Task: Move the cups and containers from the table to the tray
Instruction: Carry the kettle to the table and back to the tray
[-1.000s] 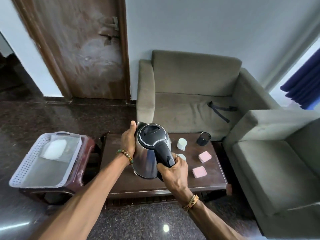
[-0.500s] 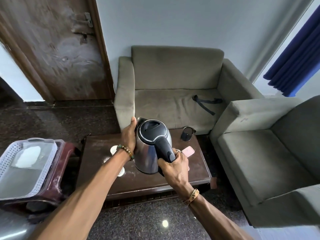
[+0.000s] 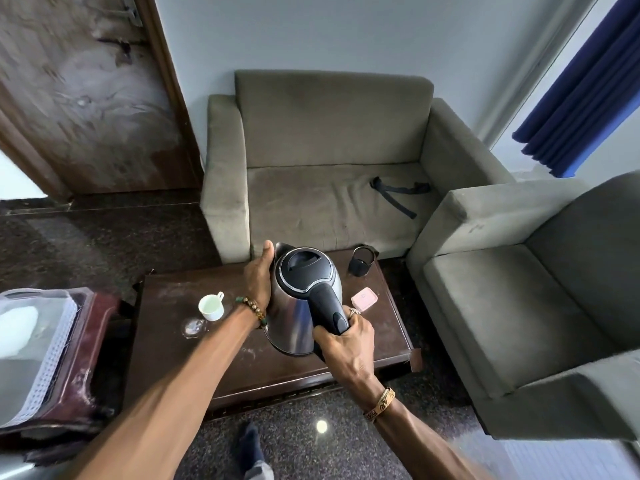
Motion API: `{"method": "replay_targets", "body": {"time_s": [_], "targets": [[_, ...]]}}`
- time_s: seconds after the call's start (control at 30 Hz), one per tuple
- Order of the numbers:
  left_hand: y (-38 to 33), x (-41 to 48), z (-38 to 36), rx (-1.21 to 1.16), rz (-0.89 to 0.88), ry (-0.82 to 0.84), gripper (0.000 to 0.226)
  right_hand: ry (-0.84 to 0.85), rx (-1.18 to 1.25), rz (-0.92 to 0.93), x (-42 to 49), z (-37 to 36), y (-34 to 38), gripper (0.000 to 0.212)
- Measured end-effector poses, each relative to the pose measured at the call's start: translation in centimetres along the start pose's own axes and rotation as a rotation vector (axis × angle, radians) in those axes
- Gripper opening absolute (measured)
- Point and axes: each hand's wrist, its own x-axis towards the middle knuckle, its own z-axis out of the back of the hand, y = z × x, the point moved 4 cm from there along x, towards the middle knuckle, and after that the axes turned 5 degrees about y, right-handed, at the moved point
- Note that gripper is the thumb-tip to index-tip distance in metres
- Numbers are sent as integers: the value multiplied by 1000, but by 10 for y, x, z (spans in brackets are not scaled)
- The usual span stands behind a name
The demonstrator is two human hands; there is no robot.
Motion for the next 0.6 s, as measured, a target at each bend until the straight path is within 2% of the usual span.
{"method": "replay_targets", "body": {"time_s": [0.1,0.23,0.37,0.6], "targets": [[-3,20,0,-2,17,8,37,-6,-8,-23,15,-9,3,30],[-13,50,5,84,12,87,50,-36,-31,-29,36,-24,15,30],[-32,73,8,99,8,190,53,-75,-17,-11,54,-38,29,27],[-42,107,13,138,55,171,56,-95,-7,-8,81,-59,36,25]]}}
